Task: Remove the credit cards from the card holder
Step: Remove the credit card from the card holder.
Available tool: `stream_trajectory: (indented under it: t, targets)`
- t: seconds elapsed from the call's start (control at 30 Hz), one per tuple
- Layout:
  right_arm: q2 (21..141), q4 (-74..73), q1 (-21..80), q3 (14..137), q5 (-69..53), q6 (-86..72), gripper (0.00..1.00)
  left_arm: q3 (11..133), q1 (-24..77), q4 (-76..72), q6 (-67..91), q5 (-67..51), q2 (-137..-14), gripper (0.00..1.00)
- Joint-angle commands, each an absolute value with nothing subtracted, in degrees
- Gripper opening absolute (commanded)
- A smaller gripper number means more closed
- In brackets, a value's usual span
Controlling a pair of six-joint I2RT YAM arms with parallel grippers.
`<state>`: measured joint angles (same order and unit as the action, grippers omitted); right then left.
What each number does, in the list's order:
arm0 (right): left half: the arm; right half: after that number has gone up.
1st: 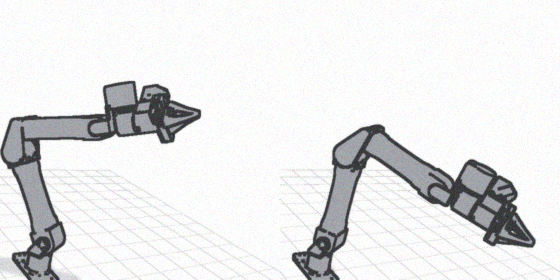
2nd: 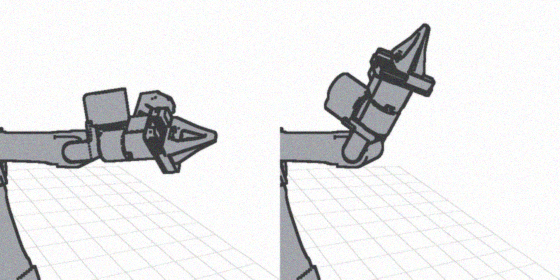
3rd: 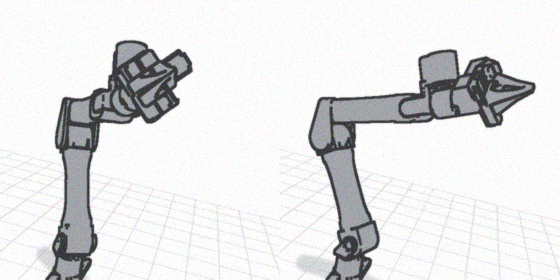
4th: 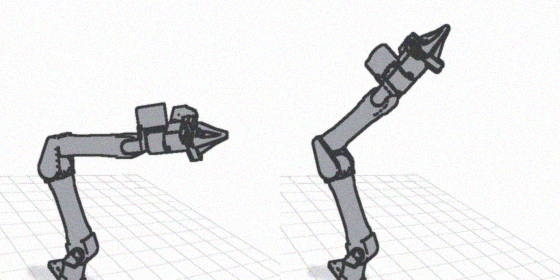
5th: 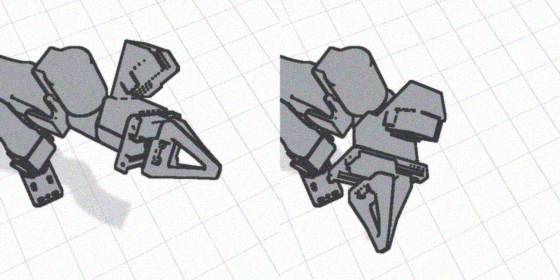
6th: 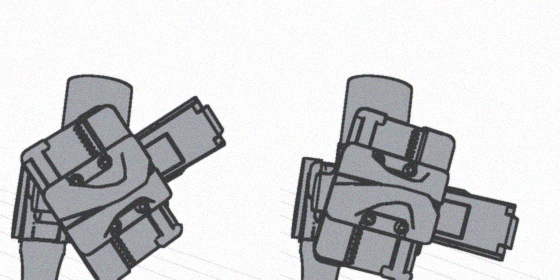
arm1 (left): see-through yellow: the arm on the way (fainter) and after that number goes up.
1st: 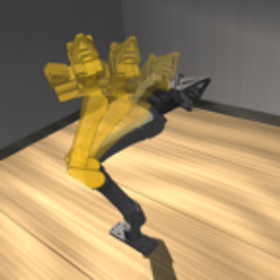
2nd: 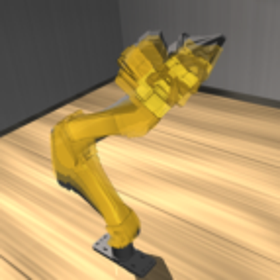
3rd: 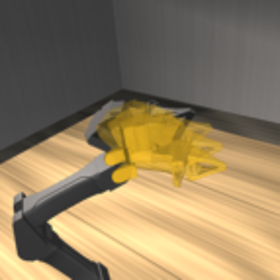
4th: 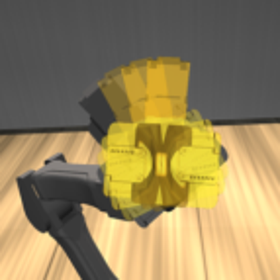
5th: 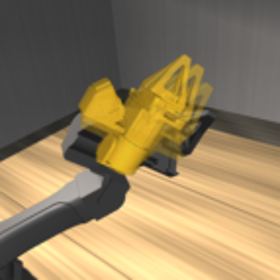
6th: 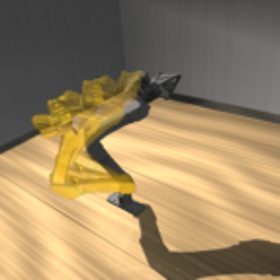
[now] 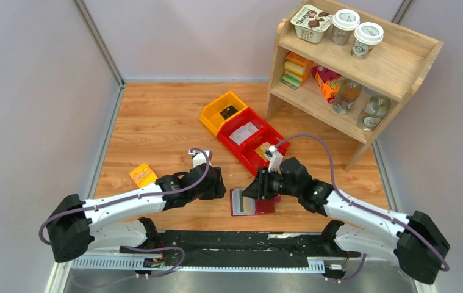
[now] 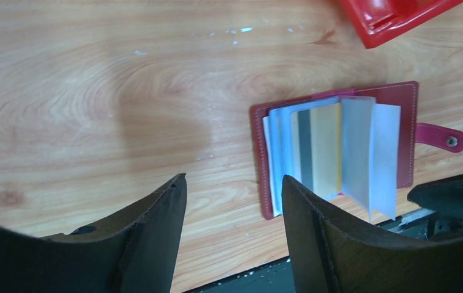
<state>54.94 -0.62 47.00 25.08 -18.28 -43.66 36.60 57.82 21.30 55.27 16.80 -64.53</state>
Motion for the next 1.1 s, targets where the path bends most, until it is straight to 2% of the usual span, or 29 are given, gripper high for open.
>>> stream_trajectory:
  t: [0.0, 0.27, 0.53, 0.7, 0.9, 1.07]
  targets:
    - [63.08, -3.15, 53.16, 34.35, -12.50, -40.87, 0.38, 33.75, 57.66, 22.32, 59.85, 18.81, -59.51, 0.66]
    - [79.62, -16.69, 57.31, 45.08, -1.07, -42.36, 0.35, 32.78, 57.74, 22.94, 60.21, 18.72, -57.83, 0.65]
    - [75.24, -25.66, 55.73, 43.69, 9.14, -42.54, 0.38, 34.01, 57.75, 18.99, 58.45, 14.51, -61.42, 0.64]
    - [70.67, -23.74, 51.60, 38.60, 5.81, -42.98, 0.39, 35.16, 57.83, 15.04, 58.09, 10.82, -66.17, 0.63]
    - [67.50, -11.80, 45.71, 30.42, -7.97, -45.70, 0.40, 37.44, 58.62, 11.34, 57.83, 7.47, -70.65, 0.60]
    - [67.59, -2.92, 42.37, 25.59, -14.49, -47.02, 0.40, 40.16, 59.41, 9.94, 57.39, 6.33, -74.09, 0.59]
